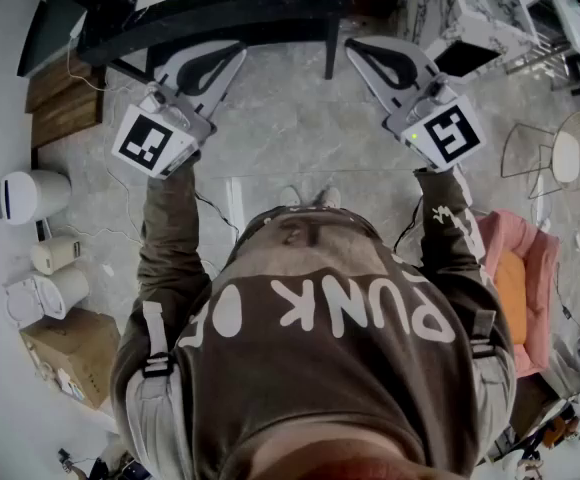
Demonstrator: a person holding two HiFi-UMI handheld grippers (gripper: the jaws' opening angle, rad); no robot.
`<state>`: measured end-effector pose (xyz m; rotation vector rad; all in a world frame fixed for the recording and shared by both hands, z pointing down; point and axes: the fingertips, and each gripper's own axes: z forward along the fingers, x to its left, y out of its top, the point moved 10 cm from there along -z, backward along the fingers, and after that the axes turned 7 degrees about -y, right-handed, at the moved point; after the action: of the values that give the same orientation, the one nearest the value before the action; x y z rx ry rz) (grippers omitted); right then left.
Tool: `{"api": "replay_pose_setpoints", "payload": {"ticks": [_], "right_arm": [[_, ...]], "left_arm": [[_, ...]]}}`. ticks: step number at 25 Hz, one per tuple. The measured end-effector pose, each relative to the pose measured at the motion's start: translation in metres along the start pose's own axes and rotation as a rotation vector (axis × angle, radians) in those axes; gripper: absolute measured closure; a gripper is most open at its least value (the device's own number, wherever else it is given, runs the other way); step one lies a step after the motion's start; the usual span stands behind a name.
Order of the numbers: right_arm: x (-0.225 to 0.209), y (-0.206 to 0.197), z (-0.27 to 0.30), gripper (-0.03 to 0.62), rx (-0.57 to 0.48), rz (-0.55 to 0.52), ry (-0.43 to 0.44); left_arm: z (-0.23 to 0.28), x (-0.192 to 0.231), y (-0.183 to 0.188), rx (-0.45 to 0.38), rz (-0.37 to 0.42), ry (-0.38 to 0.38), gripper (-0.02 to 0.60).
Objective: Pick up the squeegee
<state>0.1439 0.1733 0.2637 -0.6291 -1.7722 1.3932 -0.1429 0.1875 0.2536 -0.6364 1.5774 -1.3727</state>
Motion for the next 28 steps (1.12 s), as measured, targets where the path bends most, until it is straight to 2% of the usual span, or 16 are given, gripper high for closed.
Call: {"api": "replay_pose_setpoints", "payload": {"ticks": [13, 24, 28], "right_arm": [[-0.0020, -0.0034, 0.0021, 0.585, -0.004, 0.030, 0.043], [-0.0028, -0.0065, 0.0054, 0.583, -0.001, 0.040, 0.036], [-0.0027, -0.0081, 0.0053, 0.546, 0.003, 0.042, 0.049]], "left_arm": [[0.0011, 0.0006, -0.0005, 0.006, 0.001, 0.008, 0.578], [0.0007, 0.0033, -0.0022, 0.009, -0.003, 0.008, 0.578], [0.0020, 0.0039, -0.0033, 0.009, -0.003, 0.005, 0.578]]}}
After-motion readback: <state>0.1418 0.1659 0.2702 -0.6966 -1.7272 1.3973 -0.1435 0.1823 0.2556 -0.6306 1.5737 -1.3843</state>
